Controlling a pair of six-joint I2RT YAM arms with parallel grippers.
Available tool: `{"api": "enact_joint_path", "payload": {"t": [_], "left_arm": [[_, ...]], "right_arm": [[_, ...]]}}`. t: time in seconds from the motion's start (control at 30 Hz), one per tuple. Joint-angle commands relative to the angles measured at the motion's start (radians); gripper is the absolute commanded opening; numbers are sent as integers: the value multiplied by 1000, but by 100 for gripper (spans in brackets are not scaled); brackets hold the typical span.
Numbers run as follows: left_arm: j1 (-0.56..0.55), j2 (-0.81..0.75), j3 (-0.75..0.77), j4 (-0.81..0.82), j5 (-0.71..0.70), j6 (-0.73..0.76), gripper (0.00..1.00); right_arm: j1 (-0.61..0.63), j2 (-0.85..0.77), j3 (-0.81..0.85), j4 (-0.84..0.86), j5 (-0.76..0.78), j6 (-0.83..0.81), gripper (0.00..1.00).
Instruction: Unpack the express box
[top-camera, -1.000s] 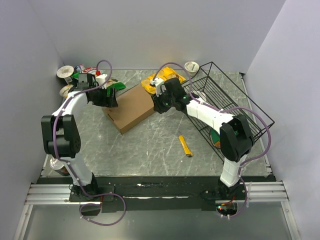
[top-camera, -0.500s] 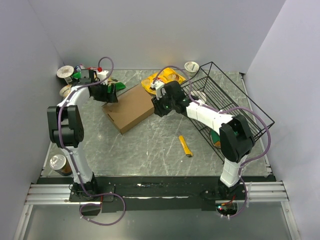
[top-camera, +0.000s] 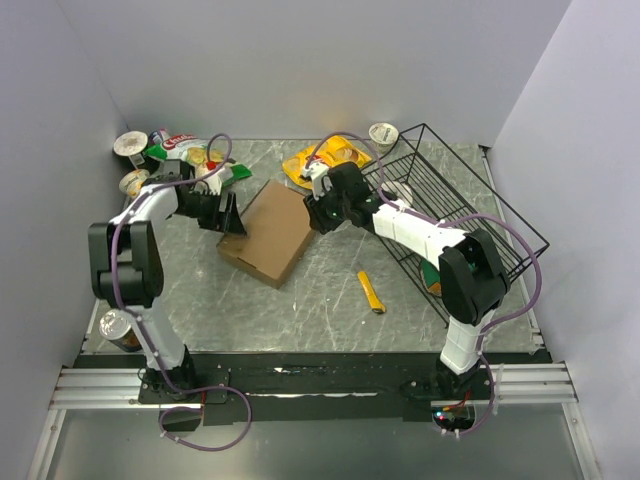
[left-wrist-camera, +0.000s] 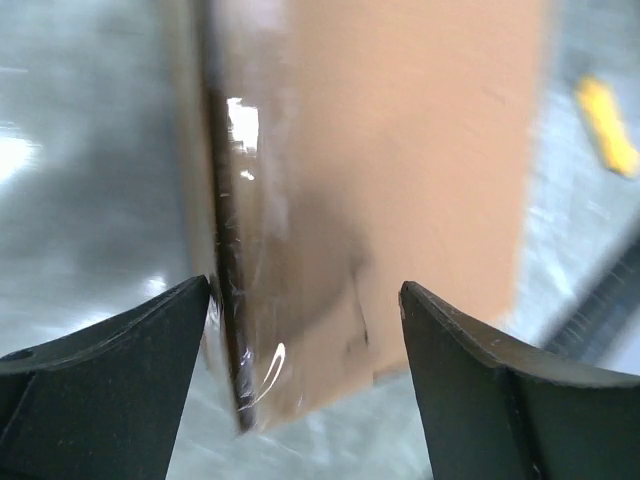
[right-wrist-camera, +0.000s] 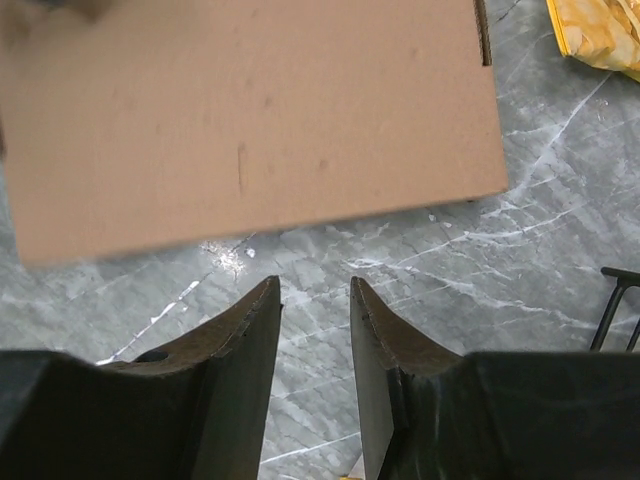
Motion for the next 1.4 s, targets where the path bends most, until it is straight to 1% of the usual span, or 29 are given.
{"api": "enact_joint_path", "payload": {"t": [0.0,0.03,0.07,0.1,0.13,0.17,0.23,0.27,0.33,0.37,0.4,0.43,0.47,0.5,0.57,0.6,0.73,0.8,1.0,1.23,1.37], "left_arm": [[-41,-179,-50,-152,266,126,83],[-77,-211,-67,-181,315,154,84],[-96,-225,-78,-195,314,158,84],[-128,-243,-91,-183,310,134,84],[-134,-251,-122,-168,322,116,84],[-138,-262,-139,-111,316,53,84],[-141,-284,-177,-54,235,-22,83],[-139,-291,-182,-27,102,-85,83],[-124,-305,-177,33,-9,-137,83],[-110,-302,-170,44,-34,-162,82],[-86,-296,-159,71,-37,-182,81],[-76,-290,-133,85,-34,-214,76],[-64,-282,-119,101,-35,-230,73],[-64,-264,-86,122,-39,-240,70],[-61,-235,-53,130,-36,-250,66],[-61,-189,-17,125,-40,-285,63],[-58,-84,50,102,-71,-279,55],[-58,-40,74,99,-78,-270,50],[-56,31,96,116,-72,-268,43],[-56,66,82,124,-37,-268,41],[-52,77,74,132,-34,-268,37]], "right_arm": [[-18,-39,36,-15,-10,-32,41],[-18,-30,42,-21,-13,-37,41],[-19,-27,43,-25,-13,-40,41],[-19,-26,45,-31,-17,-46,41],[-19,-19,51,-35,-29,-48,41],[-19,-18,55,-39,-39,-45,41],[-18,-10,68,-53,-49,-43,41],[-16,-9,69,-56,-66,-42,41],[-7,-7,66,-62,-80,-45,40],[1,-9,66,-62,-92,-54,38],[14,-9,66,-62,-99,-58,33],[22,-7,65,-59,-103,-66,28],[31,-6,66,-56,-105,-75,24],[50,-1,65,-52,-105,-78,16],[67,5,65,-35,-88,-81,11],[73,14,62,-32,-73,-81,7],[102,48,68,-32,-40,-92,0],[103,65,60,-18,-30,-81,0],[107,105,59,-15,-10,-97,0],[113,117,48,-25,-22,-82,0],[114,120,48,-27,-30,-72,0]]}}
